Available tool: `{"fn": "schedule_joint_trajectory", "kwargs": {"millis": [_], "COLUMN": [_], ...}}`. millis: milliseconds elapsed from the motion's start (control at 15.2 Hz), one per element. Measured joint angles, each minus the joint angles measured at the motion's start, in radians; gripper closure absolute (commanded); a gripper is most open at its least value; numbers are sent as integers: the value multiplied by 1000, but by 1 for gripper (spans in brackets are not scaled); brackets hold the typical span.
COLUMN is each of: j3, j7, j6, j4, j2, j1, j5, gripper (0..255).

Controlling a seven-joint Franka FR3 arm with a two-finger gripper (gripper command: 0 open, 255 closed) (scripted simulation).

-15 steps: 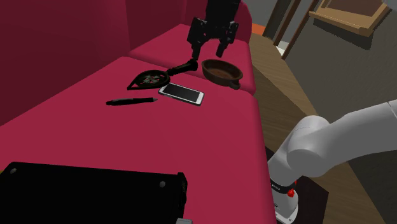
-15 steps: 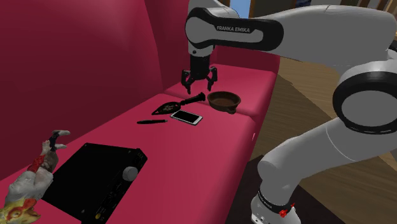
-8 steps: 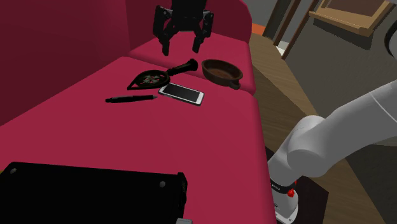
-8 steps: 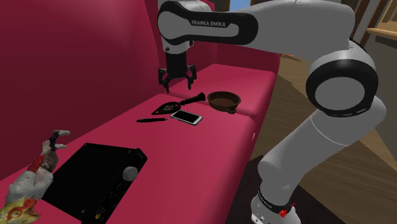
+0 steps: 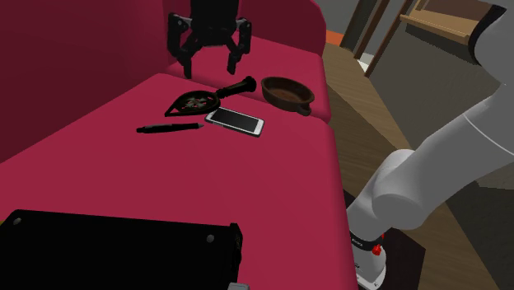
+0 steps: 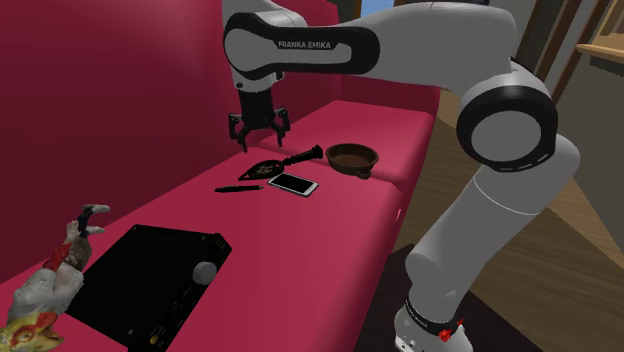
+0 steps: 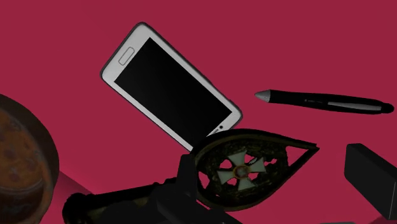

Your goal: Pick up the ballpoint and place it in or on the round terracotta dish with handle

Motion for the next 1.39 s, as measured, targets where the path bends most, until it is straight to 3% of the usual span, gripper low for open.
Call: {"fn": "schedule_joint_trajectory", "kwargs": {"millis": [594,660,1254,1320,1386], "j3": [-2,-2,-2,-2,-2], "j7": [-3,-3,-3,-3,-3], "j6": [50,50,50,50,50], "j4": [-59,-59,-59,-59,-59], "j2": [-10,-10,-10,-10,-10], "j1": [1,1,1,1,1], "j5": [4,4,4,4,4], "gripper": [0,255,255,0,0]}}
